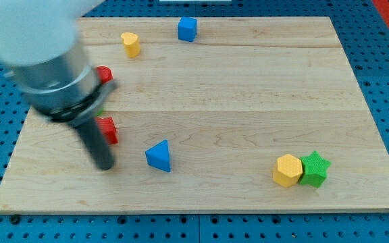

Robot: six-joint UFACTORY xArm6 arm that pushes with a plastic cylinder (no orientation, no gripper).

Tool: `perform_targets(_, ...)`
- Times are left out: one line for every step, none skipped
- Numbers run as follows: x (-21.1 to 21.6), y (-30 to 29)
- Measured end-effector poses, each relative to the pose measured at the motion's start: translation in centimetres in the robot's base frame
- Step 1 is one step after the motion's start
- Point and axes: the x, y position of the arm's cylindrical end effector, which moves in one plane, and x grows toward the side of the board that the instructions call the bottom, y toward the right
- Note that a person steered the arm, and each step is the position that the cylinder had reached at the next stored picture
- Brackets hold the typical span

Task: Slide the red star closer to the triangle

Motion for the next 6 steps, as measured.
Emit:
perform_targets(0.3,14.1)
perform_targets(0.9,14.0)
perform_targets(-2.1,2.8)
perform_targets(0.1,-7.3)
perform_targets(0.3,-14.4)
perform_targets(-5.3,-12.4)
